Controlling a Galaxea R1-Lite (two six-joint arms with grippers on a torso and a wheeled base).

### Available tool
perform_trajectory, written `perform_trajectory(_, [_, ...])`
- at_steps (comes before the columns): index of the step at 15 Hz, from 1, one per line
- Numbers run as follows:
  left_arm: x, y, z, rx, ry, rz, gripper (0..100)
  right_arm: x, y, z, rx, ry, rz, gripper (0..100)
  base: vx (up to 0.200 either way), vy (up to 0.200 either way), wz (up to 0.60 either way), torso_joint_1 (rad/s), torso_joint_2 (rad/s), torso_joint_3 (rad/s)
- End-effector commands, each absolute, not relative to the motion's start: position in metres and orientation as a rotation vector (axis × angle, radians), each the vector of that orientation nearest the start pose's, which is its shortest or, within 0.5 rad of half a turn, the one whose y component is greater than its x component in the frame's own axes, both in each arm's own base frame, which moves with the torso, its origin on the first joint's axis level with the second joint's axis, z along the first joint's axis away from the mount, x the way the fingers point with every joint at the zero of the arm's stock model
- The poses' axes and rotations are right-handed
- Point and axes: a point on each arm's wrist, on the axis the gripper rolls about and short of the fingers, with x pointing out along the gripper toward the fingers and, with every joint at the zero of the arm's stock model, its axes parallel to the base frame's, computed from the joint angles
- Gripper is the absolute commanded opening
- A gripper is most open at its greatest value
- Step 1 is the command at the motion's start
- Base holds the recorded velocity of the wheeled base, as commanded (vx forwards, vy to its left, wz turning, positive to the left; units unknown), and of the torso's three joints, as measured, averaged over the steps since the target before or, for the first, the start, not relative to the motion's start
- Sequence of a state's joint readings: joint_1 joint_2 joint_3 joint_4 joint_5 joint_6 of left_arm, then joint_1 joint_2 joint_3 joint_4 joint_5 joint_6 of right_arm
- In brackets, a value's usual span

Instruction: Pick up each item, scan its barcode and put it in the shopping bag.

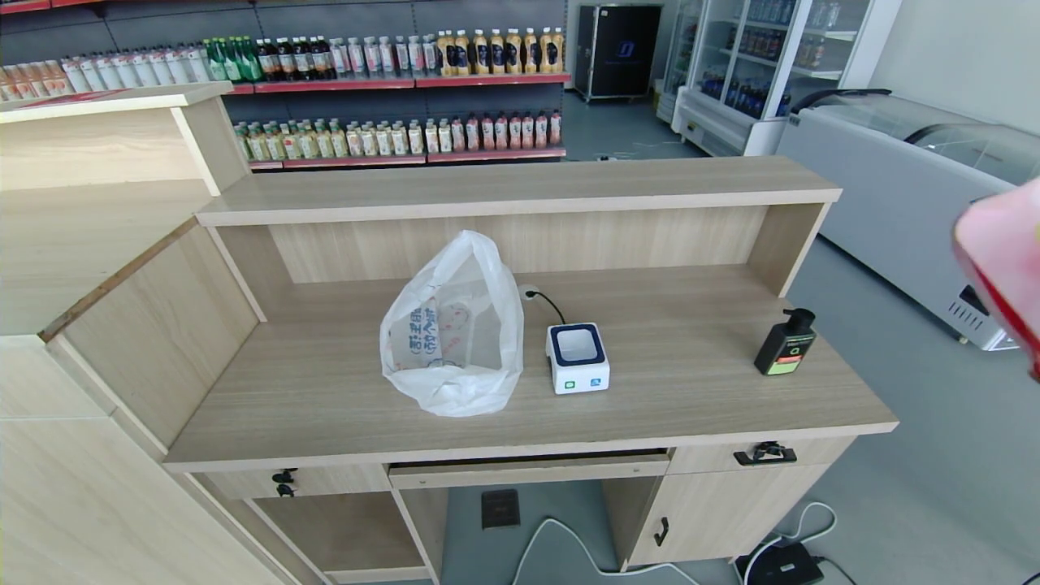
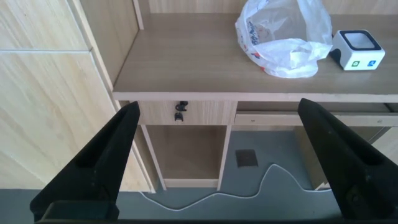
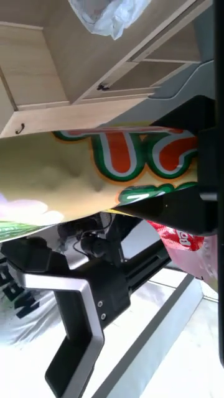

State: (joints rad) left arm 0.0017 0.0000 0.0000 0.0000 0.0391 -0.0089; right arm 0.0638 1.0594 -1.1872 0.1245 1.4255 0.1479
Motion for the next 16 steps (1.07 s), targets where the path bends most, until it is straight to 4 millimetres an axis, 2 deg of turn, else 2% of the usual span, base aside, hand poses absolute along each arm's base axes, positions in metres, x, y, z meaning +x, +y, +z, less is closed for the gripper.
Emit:
perform_trajectory(1, [-0.023, 0.001, 0.075, -0.009, 0.000, 0.041, 100, 0.117, 0.017, 0.353, 0.047, 0.049, 1.228, 0, 0.000, 0.000, 0.00, 0.000, 0.00, 0.000])
perform_trajectory(3, [-0.023, 0.001, 0.075, -0.009, 0.000, 0.041, 100, 0.142, 0.004, 0.336, -0.065, 0.057, 0.847, 0, 0.000, 0.000, 0.00, 0.000, 0.00, 0.000])
perform_trajectory(5, [-0.023, 0.001, 0.075, -0.009, 0.000, 0.041, 100, 0.151, -0.012, 0.314, -0.106, 0.135, 0.491, 0, 0.000, 0.000, 0.00, 0.000, 0.00, 0.000])
perform_trajectory(6, [-0.023, 0.001, 0.075, -0.009, 0.000, 0.041, 100, 0.155, -0.022, 0.305, -0.105, 0.171, 0.340, 0, 0.000, 0.000, 0.00, 0.000, 0.00, 0.000])
perform_trajectory(7, [-0.023, 0.001, 0.075, -0.009, 0.000, 0.040, 100, 0.159, -0.031, 0.299, -0.102, 0.179, 0.267, 0, 0.000, 0.000, 0.00, 0.000, 0.00, 0.000])
perform_trajectory(11, [-0.023, 0.001, 0.075, -0.009, 0.000, 0.041, 100, 0.180, -0.044, 0.297, -0.239, 0.163, 0.239, 0, 0.000, 0.000, 0.00, 0.000, 0.00, 0.000])
perform_trajectory(12, [-0.023, 0.001, 0.075, -0.009, 0.000, 0.040, 100, 0.190, -0.056, 0.295, -0.330, 0.150, 0.201, 0, 0.000, 0.000, 0.00, 0.000, 0.00, 0.000])
perform_trajectory(15, [-0.023, 0.001, 0.075, -0.009, 0.000, 0.041, 100, 0.193, -0.061, 0.292, -0.365, 0.156, 0.189, 0, 0.000, 0.000, 0.00, 0.000, 0.00, 0.000])
perform_trajectory(16, [-0.023, 0.001, 0.075, -0.009, 0.000, 0.041, 100, 0.200, -0.071, 0.289, -0.492, 0.169, 0.169, 0, 0.000, 0.000, 0.00, 0.000, 0.00, 0.000])
